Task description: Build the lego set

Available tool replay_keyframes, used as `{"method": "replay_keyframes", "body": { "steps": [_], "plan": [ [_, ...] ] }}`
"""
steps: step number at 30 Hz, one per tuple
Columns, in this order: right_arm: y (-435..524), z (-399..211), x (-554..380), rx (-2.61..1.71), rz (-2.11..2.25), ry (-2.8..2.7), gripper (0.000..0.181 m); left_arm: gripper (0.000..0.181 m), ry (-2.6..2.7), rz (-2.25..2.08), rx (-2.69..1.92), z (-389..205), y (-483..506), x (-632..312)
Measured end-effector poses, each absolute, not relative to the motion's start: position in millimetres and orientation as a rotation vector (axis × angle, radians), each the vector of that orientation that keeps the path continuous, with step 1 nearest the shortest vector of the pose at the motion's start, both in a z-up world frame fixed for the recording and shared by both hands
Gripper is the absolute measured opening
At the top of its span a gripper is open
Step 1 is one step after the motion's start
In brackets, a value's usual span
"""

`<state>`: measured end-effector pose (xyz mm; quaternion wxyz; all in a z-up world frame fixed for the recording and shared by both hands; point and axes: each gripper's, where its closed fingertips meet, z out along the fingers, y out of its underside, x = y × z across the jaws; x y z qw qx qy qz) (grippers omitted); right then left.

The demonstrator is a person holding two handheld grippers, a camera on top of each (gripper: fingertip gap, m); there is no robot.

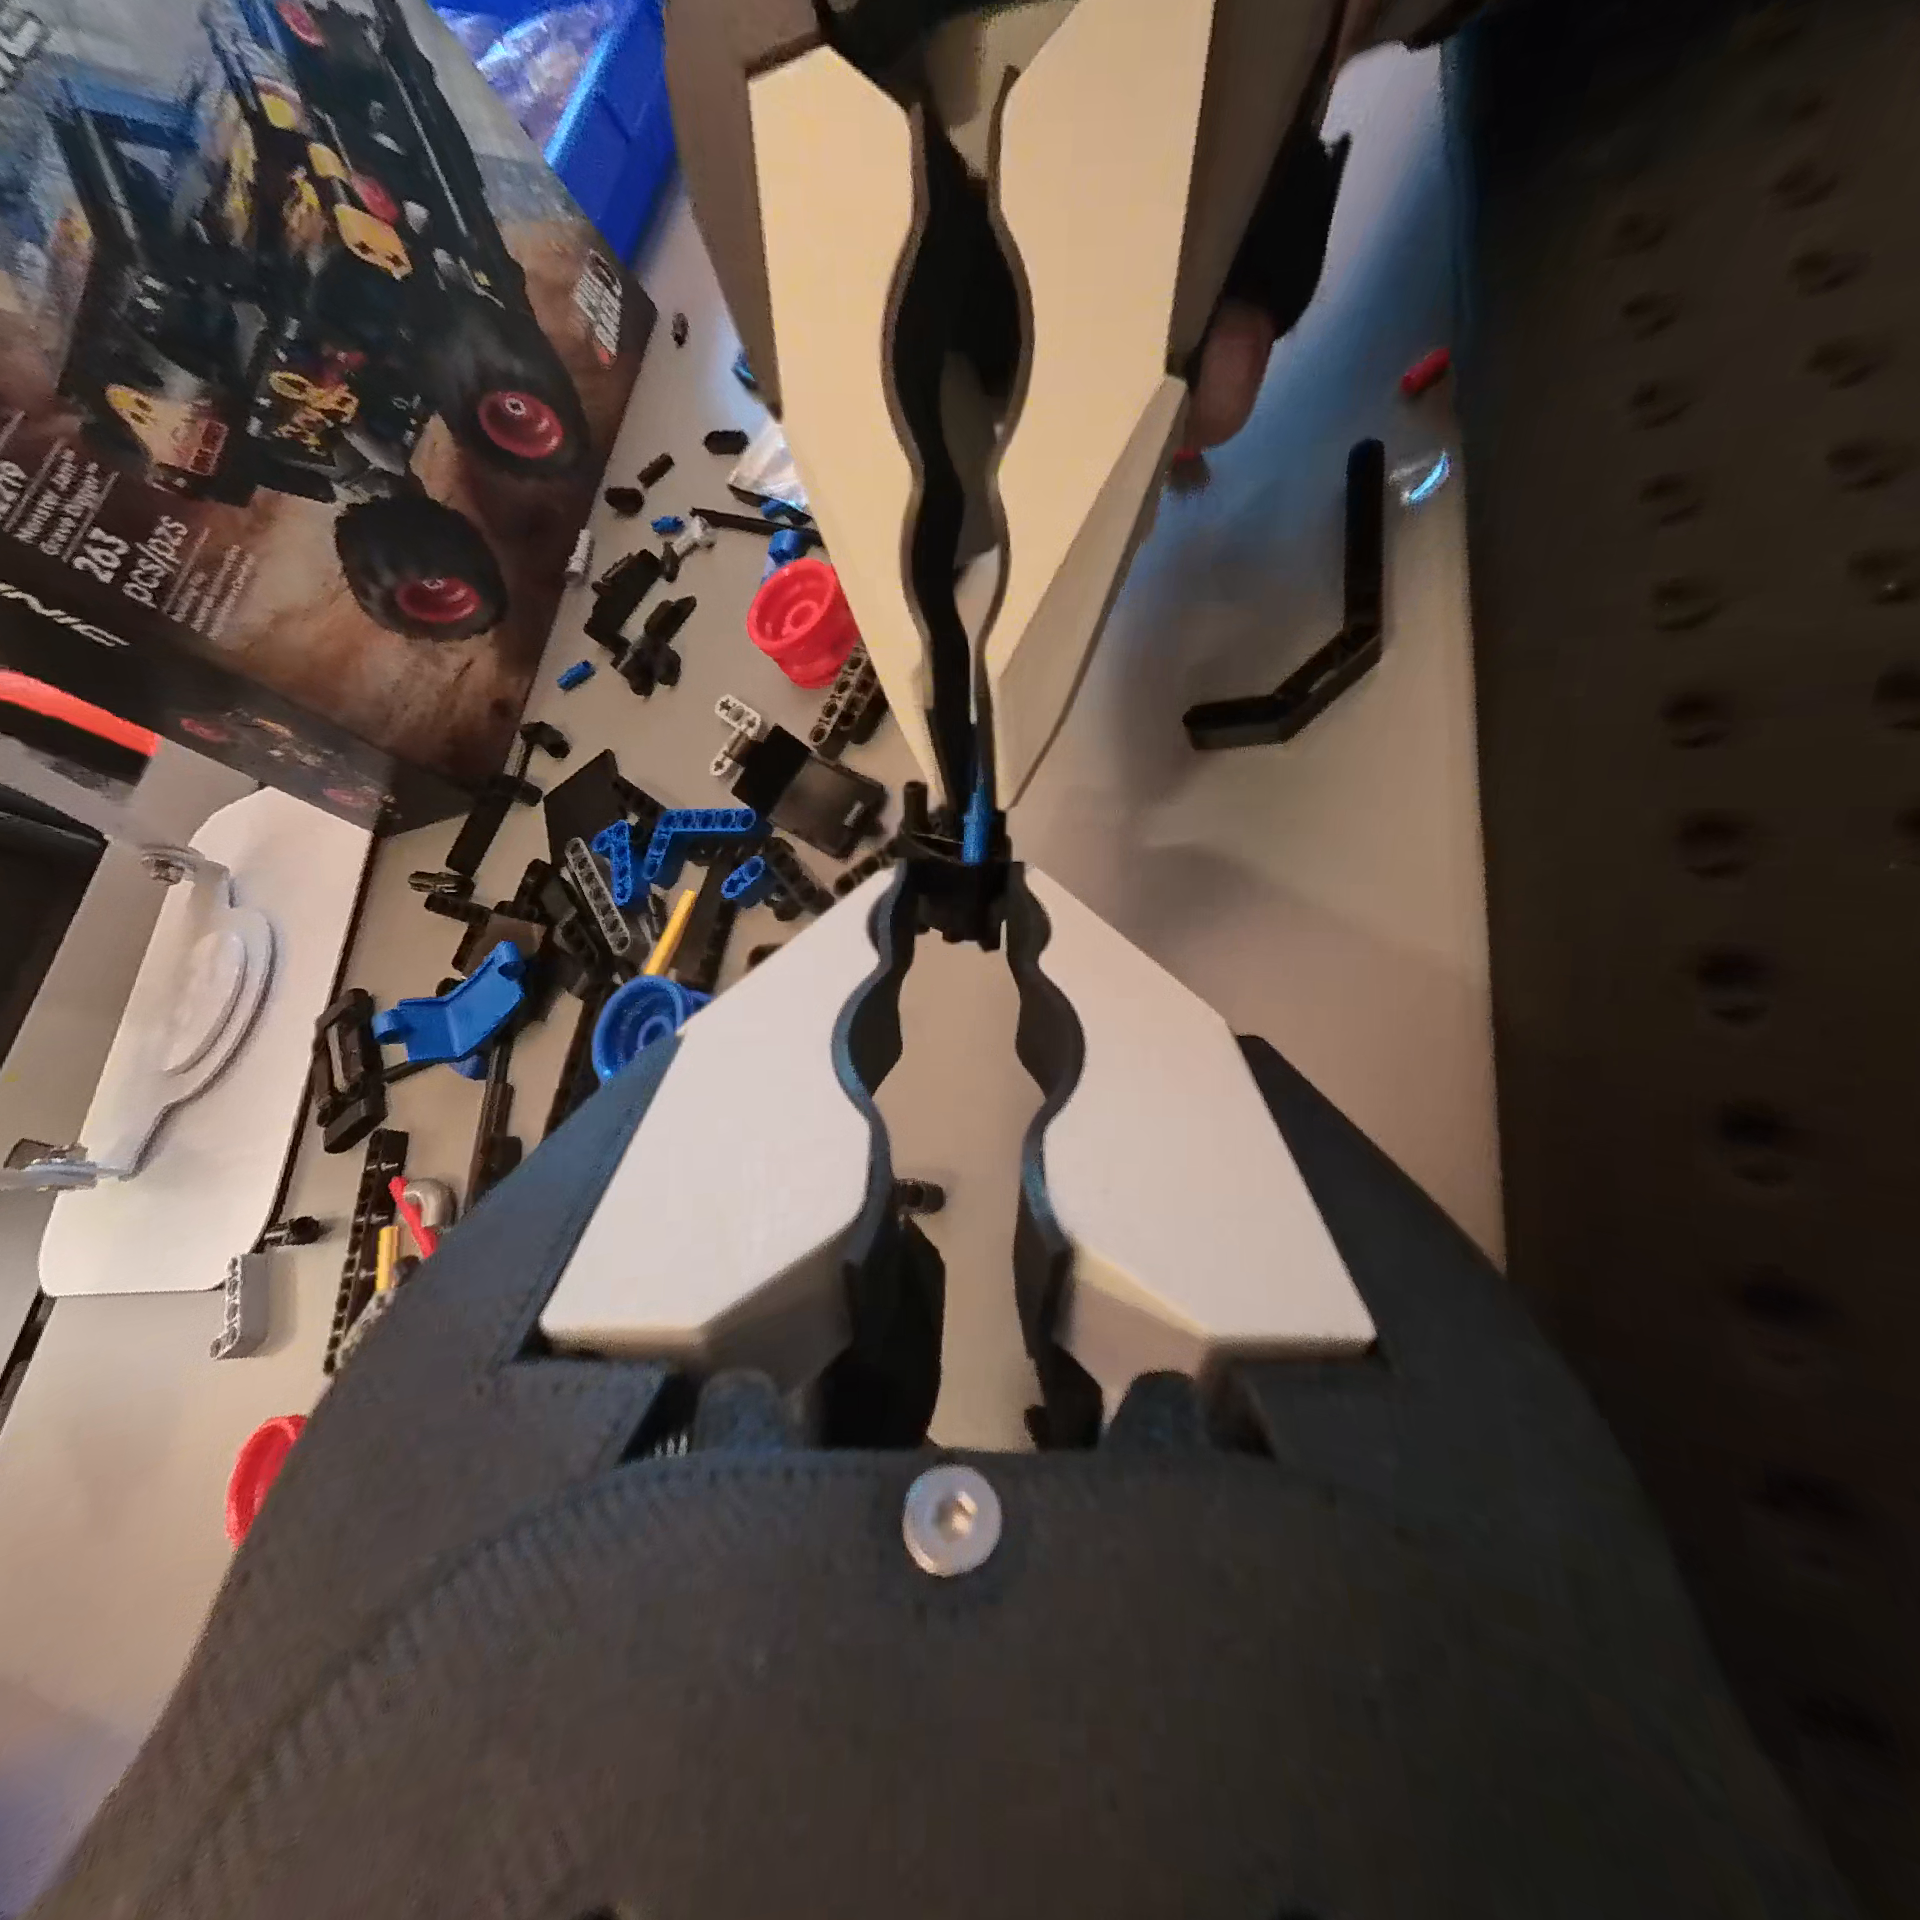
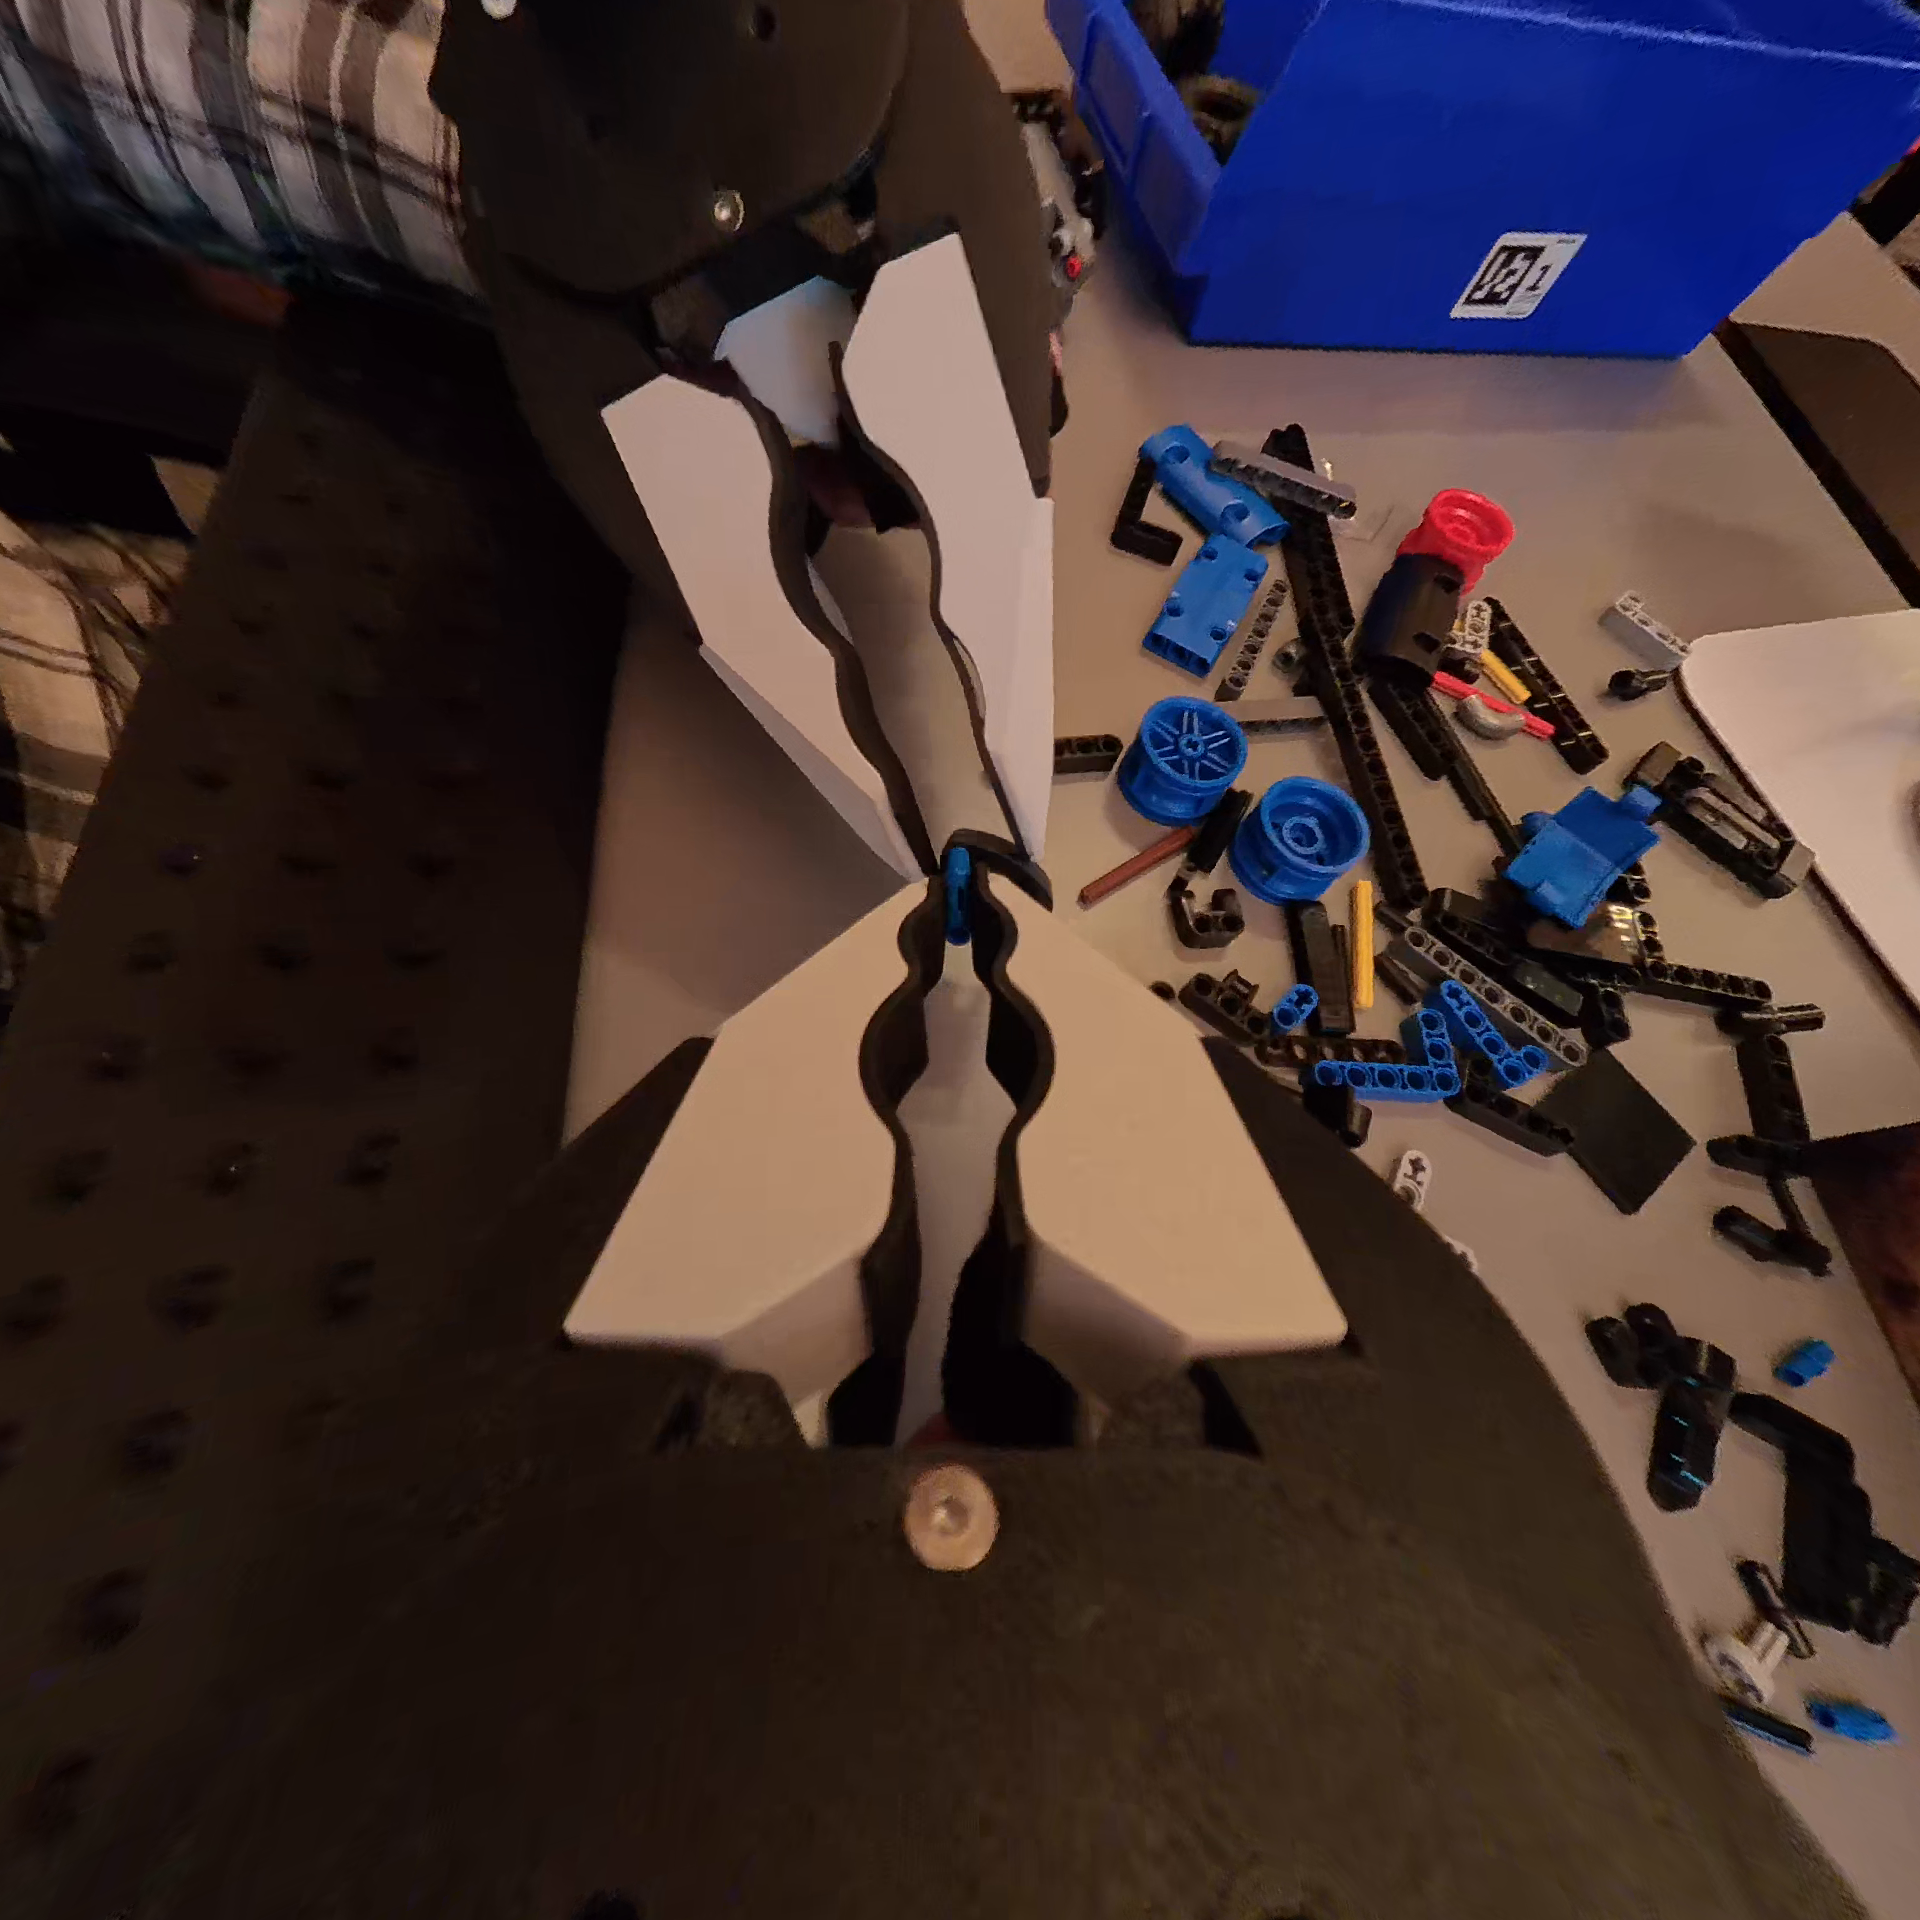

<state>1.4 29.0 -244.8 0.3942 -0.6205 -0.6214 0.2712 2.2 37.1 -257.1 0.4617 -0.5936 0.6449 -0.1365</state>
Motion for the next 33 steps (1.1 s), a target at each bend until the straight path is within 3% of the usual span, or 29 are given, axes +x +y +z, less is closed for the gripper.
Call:
{"method": "replay_keyframes", "body": {
  "steps": [15, 20, 28, 33],
  "plan": [
    [35, -281, 25, -1.740, 0.397, -1.738, 0.002, 0.011, 1.756, -0.223, -1.554, -286, 37, 18],
    [37, -283, 27, -1.739, 0.454, -1.669, 0.002, 0.000, 1.735, -0.253, -1.528, -281, 36, 23],
    [36, -286, 27, -1.732, 0.523, -1.645, 0.002, 0.000, 1.801, -0.278, -1.541, -292, 30, 15],
    [37, -283, 32, -1.736, 0.541, -1.620, 0.002, 0.028, 1.761, -0.275, -1.487, -271, 47, 20]
  ]
}}
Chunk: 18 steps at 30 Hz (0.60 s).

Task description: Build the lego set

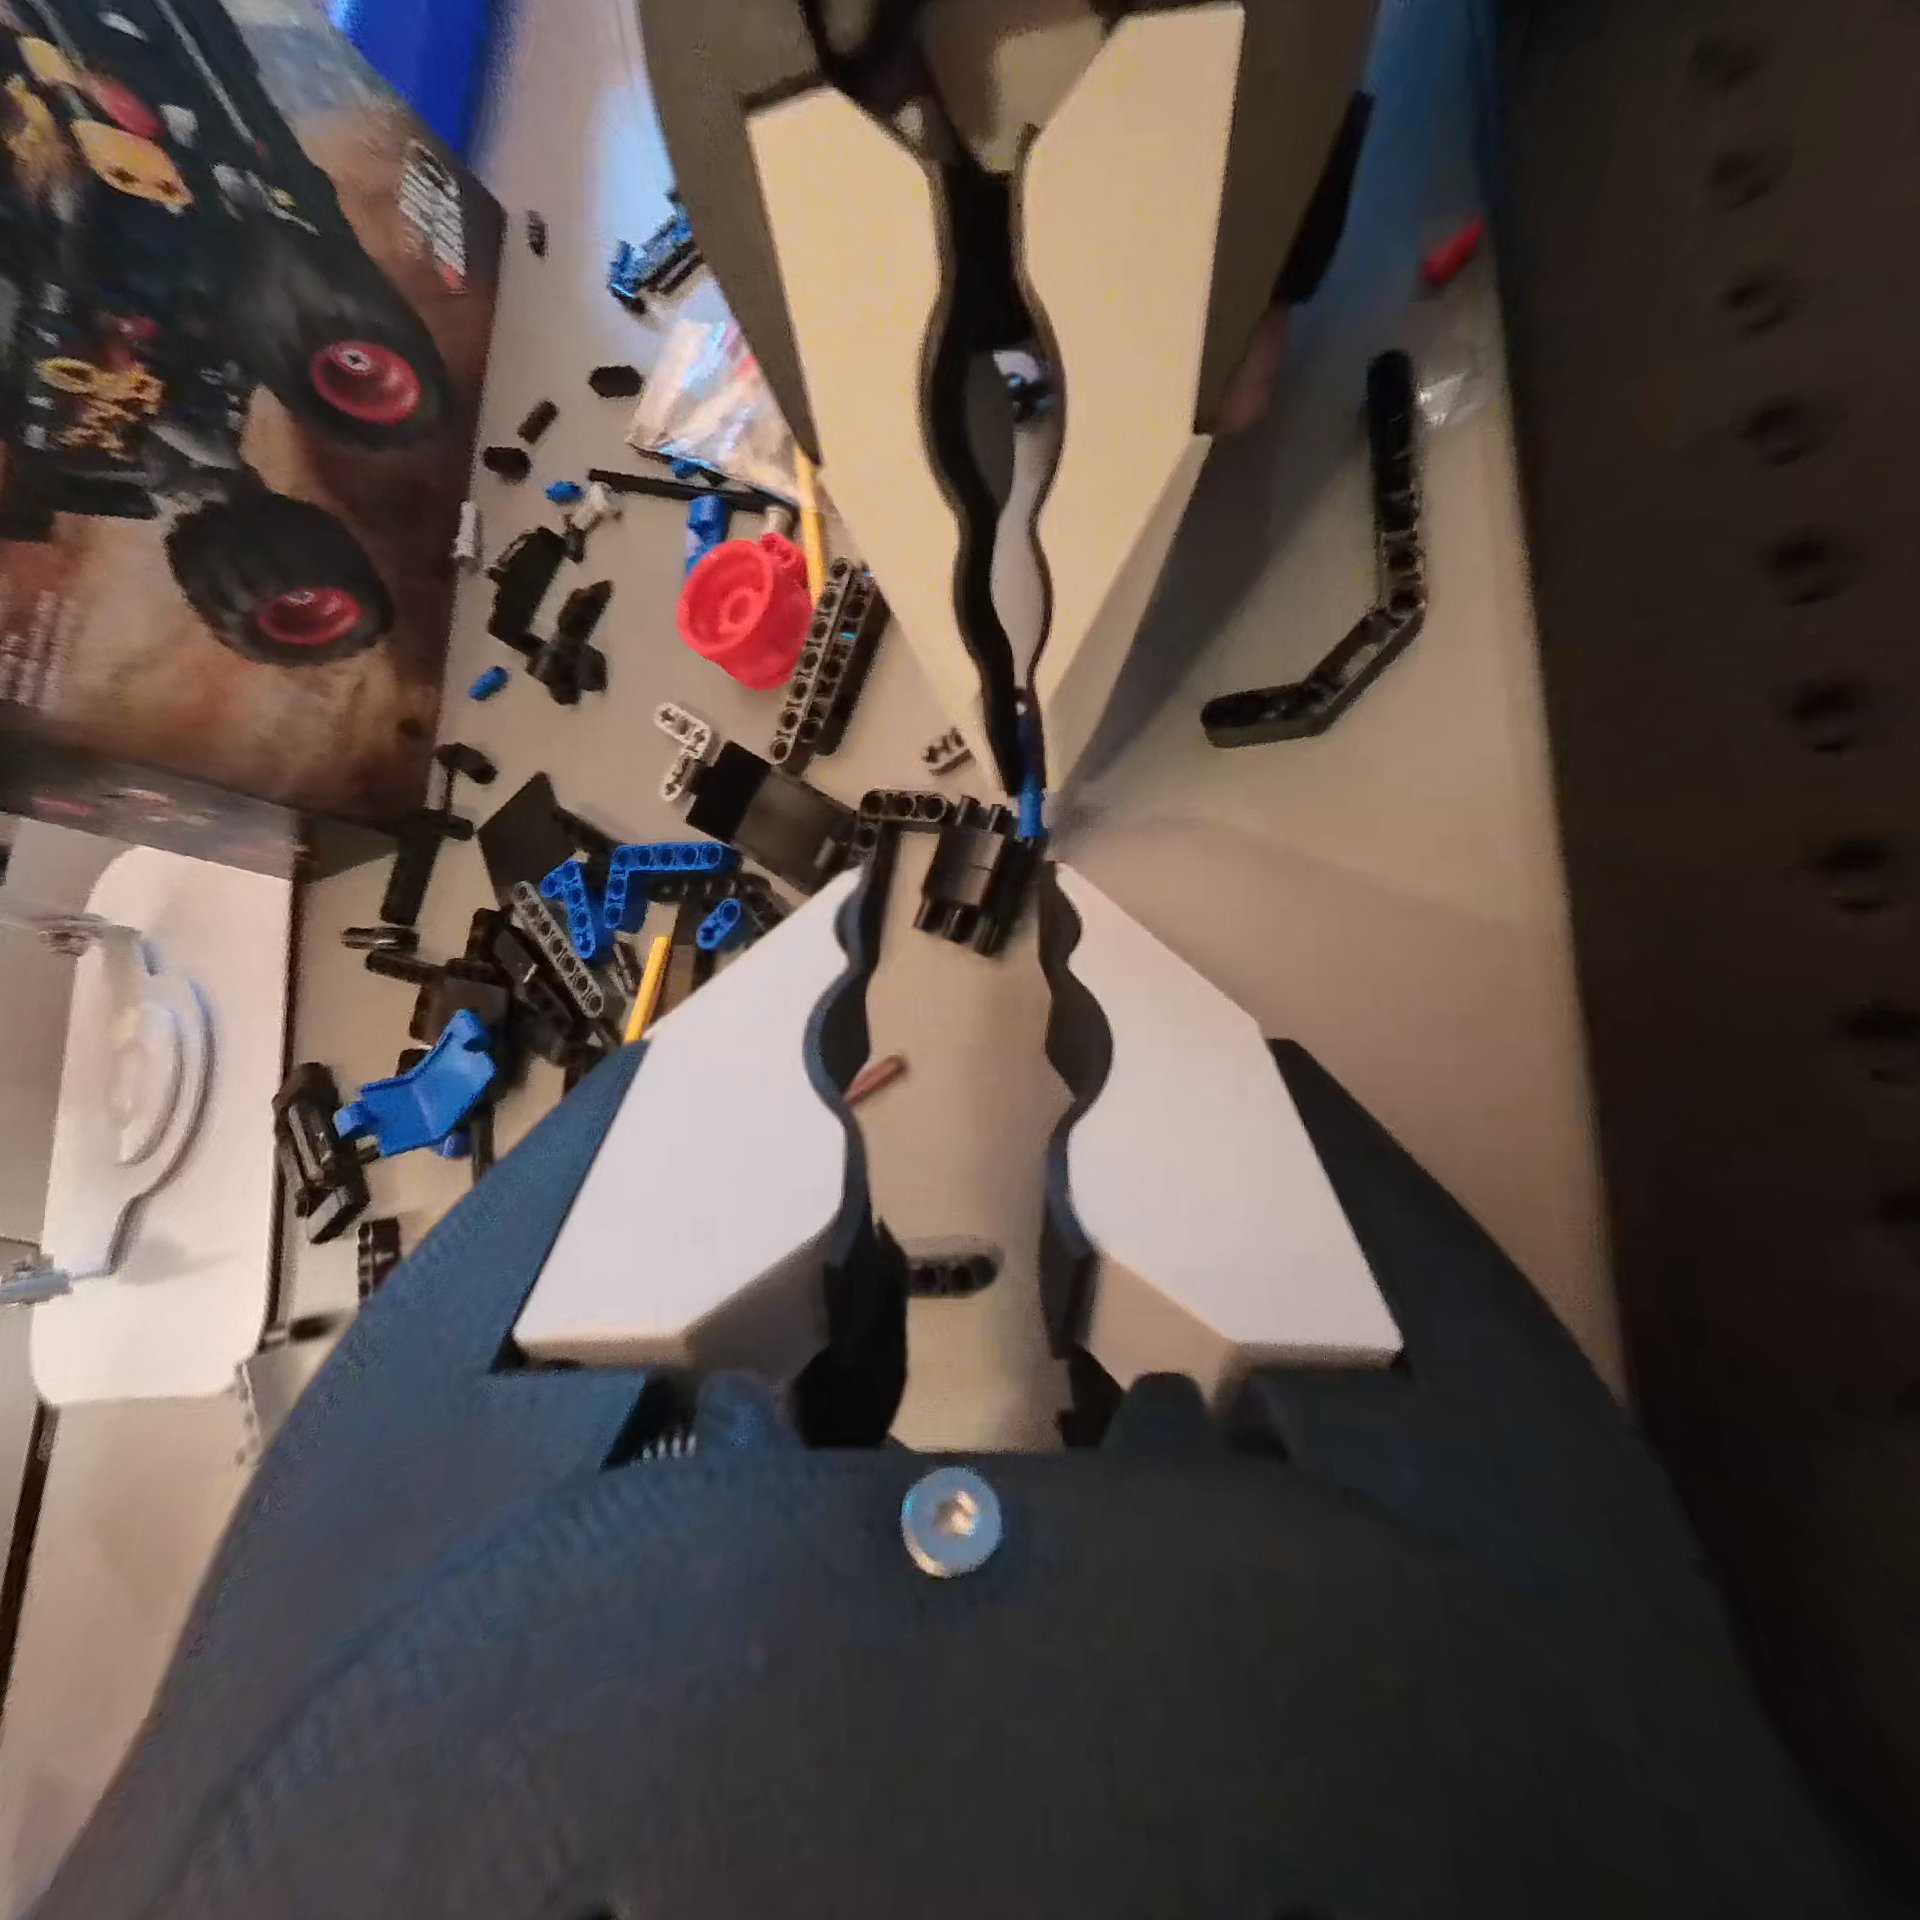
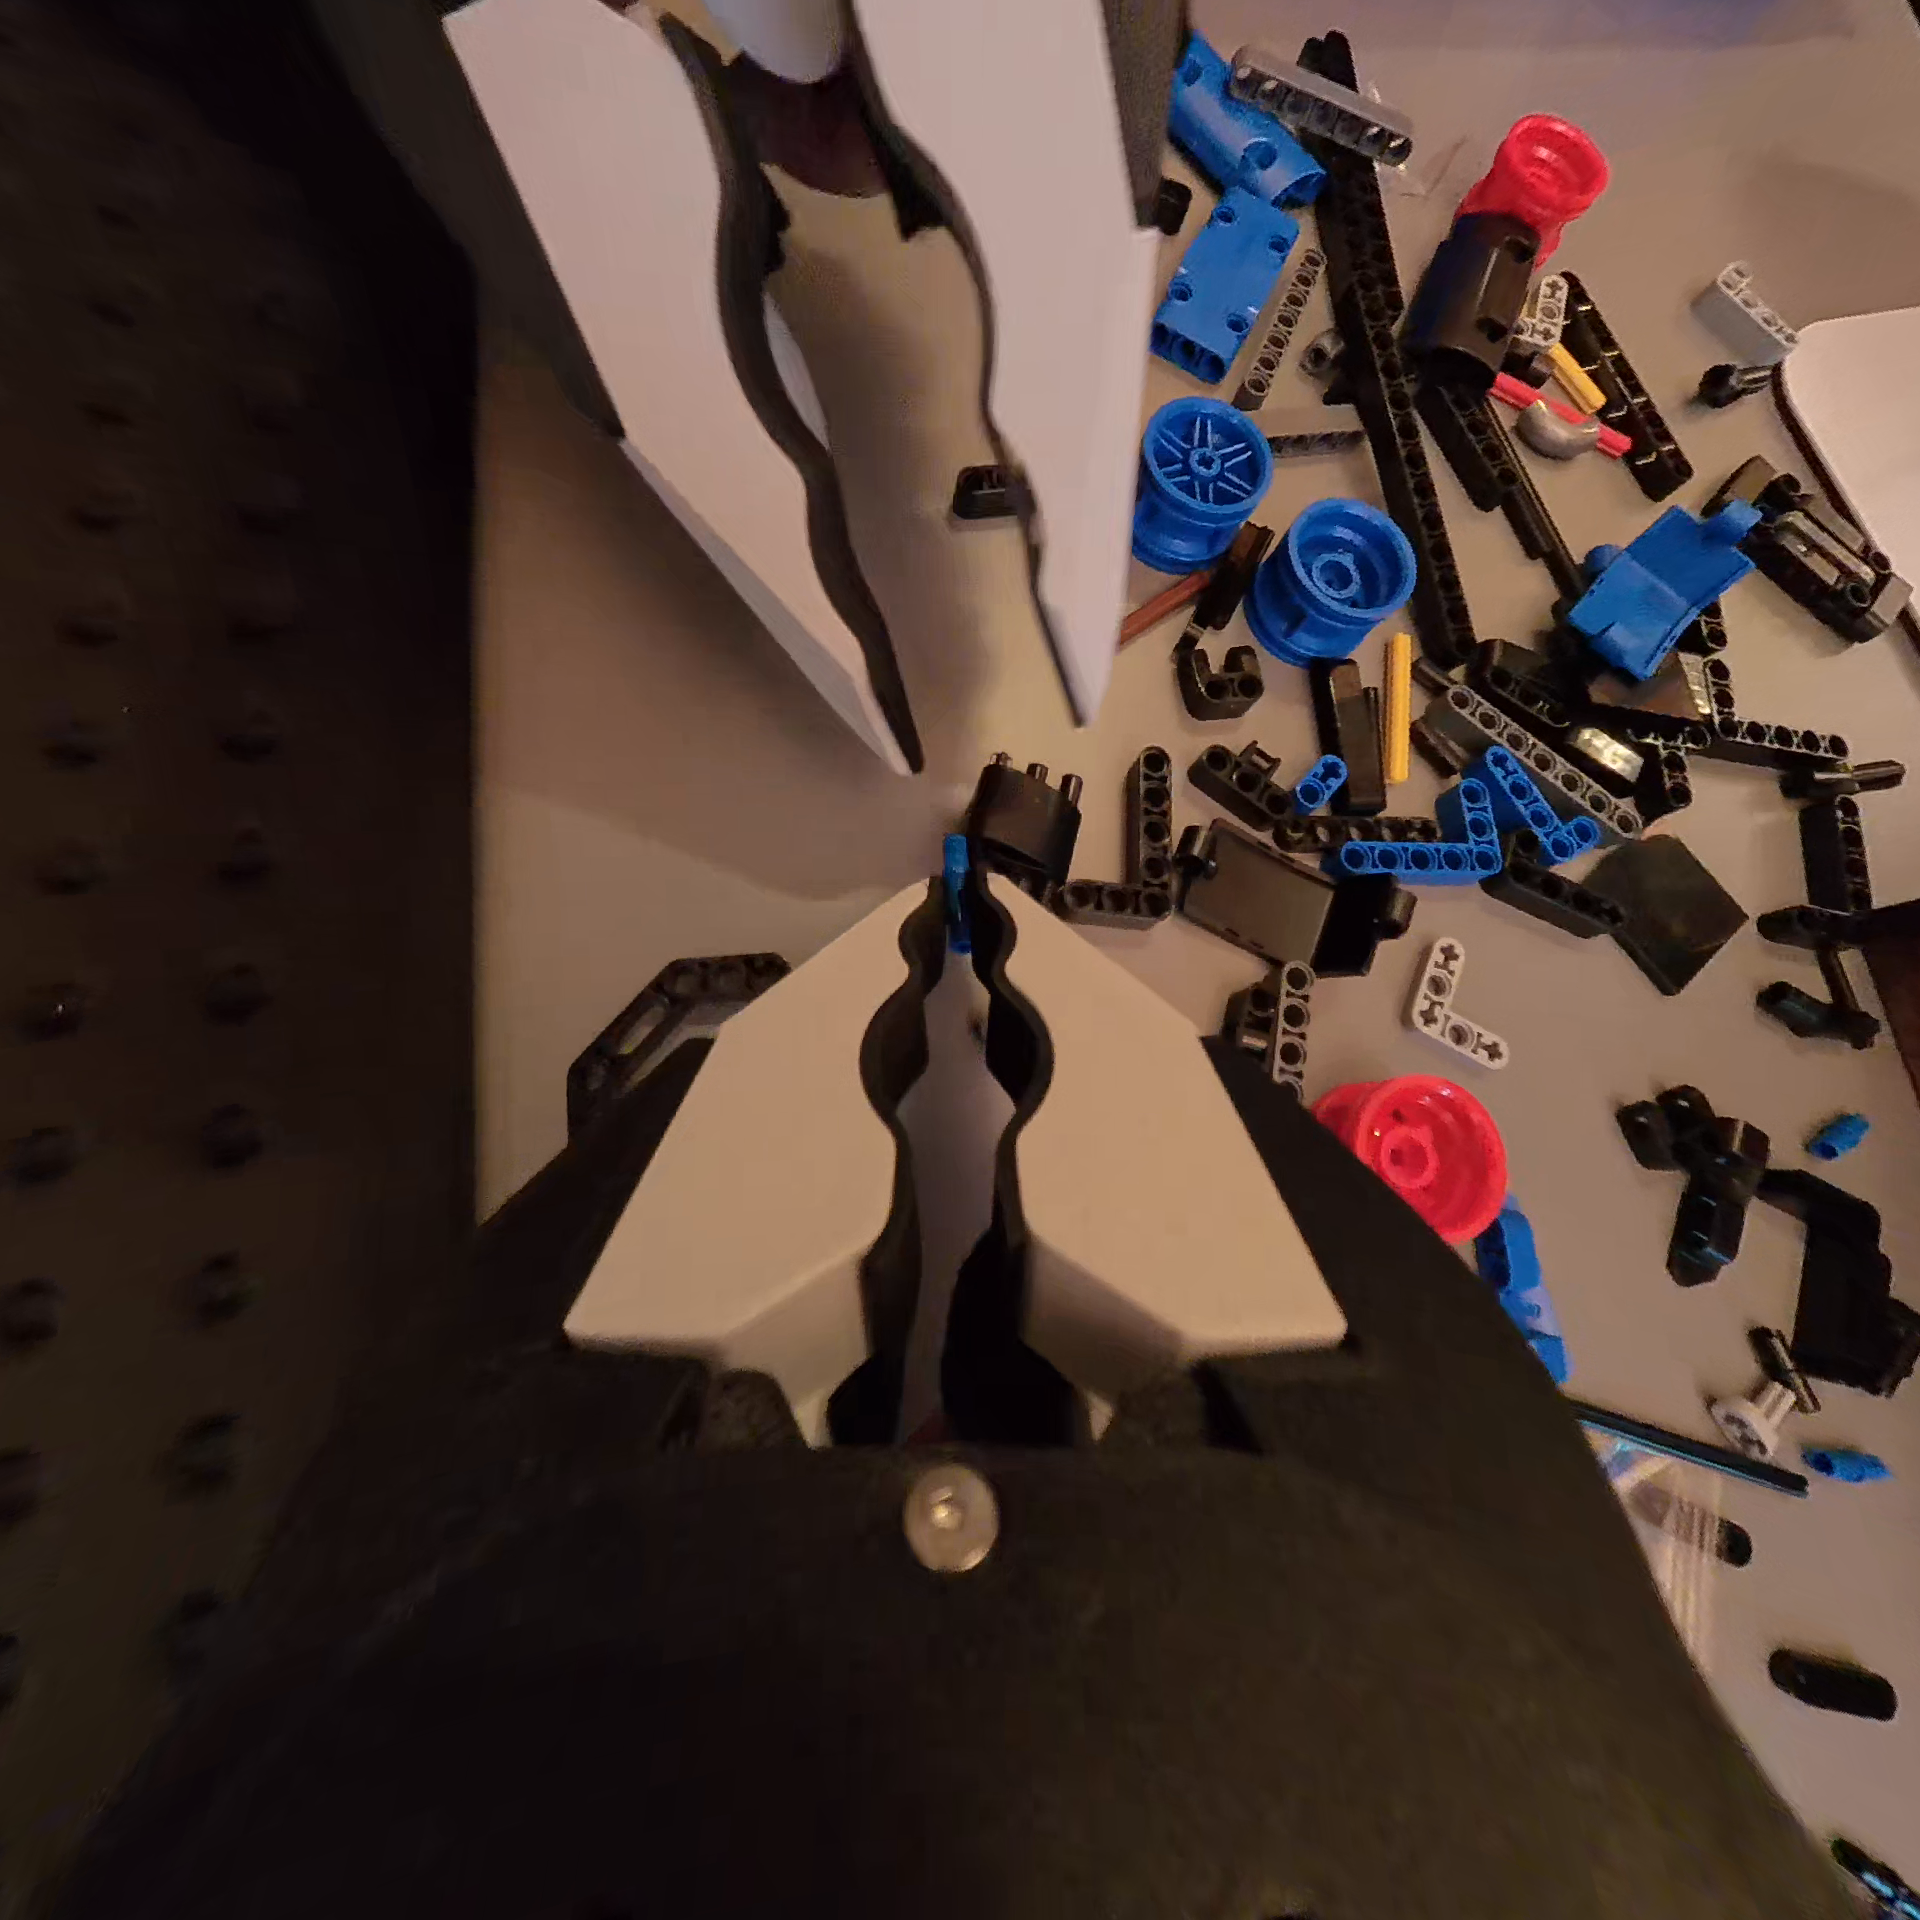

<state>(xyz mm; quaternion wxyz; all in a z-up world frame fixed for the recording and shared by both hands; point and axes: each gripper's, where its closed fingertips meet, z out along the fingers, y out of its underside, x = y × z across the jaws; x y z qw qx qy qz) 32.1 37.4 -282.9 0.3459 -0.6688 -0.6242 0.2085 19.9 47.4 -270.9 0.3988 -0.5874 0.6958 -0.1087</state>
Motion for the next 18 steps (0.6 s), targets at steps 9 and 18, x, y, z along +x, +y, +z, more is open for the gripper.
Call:
{"method": "replay_keyframes", "body": {
  "steps": [9, 18],
  "plan": [
    [43, -281, 33, -1.756, 0.562, -1.559, 0.002, 0.018, 1.850, -0.295, -1.483, -289, 52, 27],
    [42, -283, 36, -1.800, 0.525, -1.547, 0.002, 0.018, 1.831, -0.295, -1.481, -290, 51, 30]
  ]
}}
